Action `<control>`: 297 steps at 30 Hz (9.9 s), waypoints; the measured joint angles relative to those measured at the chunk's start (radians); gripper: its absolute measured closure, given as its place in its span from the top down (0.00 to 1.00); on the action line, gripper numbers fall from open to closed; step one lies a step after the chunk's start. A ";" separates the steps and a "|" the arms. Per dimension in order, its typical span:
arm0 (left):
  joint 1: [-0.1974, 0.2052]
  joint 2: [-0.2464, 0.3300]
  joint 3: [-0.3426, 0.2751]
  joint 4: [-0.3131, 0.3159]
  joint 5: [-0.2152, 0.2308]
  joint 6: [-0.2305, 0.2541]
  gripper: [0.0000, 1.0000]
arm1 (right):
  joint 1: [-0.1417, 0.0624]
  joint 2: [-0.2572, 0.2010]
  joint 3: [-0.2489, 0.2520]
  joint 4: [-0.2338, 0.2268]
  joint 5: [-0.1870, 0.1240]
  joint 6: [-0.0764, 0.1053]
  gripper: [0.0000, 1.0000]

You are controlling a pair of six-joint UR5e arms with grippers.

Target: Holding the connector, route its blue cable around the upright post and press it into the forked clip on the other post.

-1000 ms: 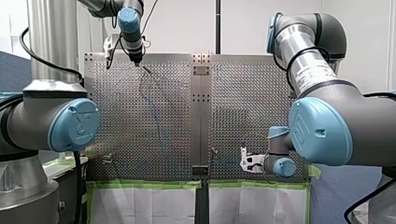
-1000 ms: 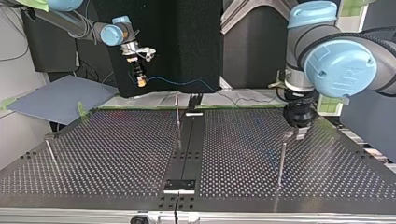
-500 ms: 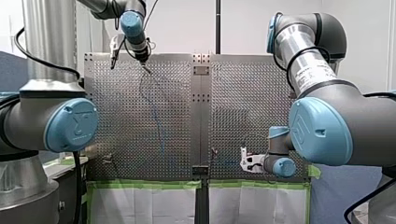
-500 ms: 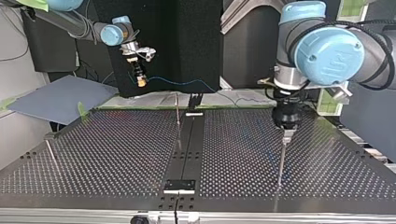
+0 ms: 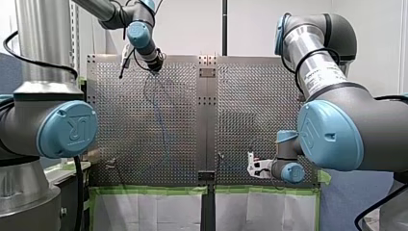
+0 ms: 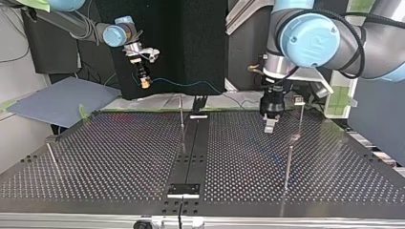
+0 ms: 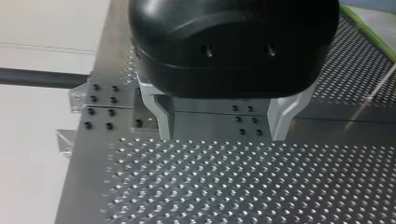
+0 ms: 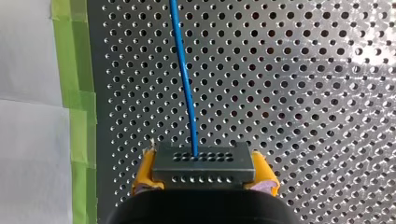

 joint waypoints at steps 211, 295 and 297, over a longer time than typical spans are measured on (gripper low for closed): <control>-0.026 -0.670 -0.038 0.636 -0.289 0.486 0.99 | 0.035 0.002 0.000 0.006 -0.007 0.003 0.00; -0.096 -0.944 0.034 0.682 -0.051 0.153 0.99 | 0.043 0.002 0.000 0.012 -0.008 -0.001 0.00; -0.097 -0.944 0.034 0.693 -0.051 0.137 0.99 | 0.043 0.002 0.000 0.012 -0.008 -0.001 0.00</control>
